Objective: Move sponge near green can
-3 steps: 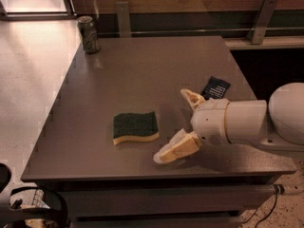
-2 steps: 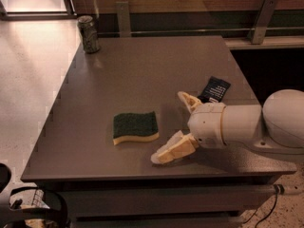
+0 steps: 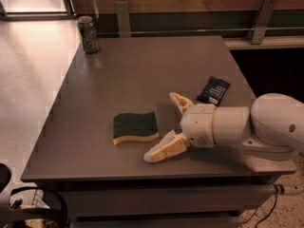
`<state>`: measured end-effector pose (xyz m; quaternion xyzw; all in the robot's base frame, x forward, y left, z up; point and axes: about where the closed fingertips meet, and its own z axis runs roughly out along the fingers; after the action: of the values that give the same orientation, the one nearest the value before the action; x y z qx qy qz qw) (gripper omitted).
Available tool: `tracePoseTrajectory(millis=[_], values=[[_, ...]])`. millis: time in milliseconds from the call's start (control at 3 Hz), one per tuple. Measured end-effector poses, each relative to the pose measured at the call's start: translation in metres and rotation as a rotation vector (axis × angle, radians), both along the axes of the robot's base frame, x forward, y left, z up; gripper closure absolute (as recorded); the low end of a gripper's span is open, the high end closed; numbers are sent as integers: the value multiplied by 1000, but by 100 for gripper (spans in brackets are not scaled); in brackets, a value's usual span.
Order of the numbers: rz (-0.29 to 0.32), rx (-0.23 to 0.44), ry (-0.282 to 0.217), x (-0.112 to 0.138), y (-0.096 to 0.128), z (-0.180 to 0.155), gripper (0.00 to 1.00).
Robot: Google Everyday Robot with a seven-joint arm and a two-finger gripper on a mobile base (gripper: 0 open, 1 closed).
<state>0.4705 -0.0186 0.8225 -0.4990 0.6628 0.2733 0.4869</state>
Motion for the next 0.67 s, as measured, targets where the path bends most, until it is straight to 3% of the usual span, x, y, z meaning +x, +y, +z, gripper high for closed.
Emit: tracePoseTrajectory(millis=[333, 667], values=[[34, 8, 13, 4, 14, -6, 0], [48, 20, 36, 7, 20, -16, 14]])
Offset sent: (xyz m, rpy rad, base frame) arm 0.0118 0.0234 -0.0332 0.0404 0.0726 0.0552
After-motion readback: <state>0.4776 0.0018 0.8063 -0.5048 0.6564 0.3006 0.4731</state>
